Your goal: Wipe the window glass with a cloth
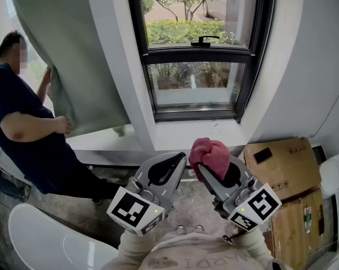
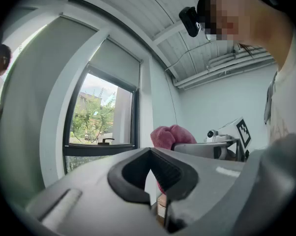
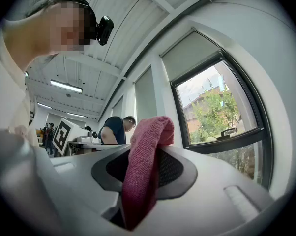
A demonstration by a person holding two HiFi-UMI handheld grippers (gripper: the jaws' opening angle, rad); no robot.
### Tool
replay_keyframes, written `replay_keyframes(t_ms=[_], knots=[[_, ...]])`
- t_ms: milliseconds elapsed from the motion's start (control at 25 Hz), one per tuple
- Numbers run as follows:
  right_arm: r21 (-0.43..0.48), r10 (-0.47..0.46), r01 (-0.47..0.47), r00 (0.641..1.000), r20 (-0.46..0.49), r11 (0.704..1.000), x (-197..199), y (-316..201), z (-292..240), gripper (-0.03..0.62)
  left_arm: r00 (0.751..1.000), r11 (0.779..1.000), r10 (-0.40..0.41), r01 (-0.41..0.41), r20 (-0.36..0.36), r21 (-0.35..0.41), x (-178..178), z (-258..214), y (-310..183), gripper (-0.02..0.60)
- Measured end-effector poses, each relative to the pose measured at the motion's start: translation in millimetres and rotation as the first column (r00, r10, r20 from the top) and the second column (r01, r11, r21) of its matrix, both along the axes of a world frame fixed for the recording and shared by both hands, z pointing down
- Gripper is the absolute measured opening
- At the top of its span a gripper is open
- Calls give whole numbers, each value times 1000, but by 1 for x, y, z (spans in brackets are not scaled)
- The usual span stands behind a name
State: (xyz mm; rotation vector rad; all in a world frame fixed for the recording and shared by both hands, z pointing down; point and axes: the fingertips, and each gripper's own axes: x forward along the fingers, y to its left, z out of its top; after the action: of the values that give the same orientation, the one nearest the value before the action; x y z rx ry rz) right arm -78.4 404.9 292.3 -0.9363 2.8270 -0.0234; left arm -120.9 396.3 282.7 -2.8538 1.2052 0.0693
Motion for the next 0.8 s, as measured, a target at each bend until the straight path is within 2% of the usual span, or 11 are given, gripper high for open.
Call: replay_keyframes(t_ms=[640, 800], knots=[[-1, 18, -18, 1000, 1, 1000, -11, 2, 0, 137, 1000, 1000, 2, -1, -10, 8, -16, -2, 2, 0], [-18, 44, -43, 998, 40, 999, -22, -3, -3, 140, 1000, 999, 27, -26, -9, 19, -28, -2, 0, 0]])
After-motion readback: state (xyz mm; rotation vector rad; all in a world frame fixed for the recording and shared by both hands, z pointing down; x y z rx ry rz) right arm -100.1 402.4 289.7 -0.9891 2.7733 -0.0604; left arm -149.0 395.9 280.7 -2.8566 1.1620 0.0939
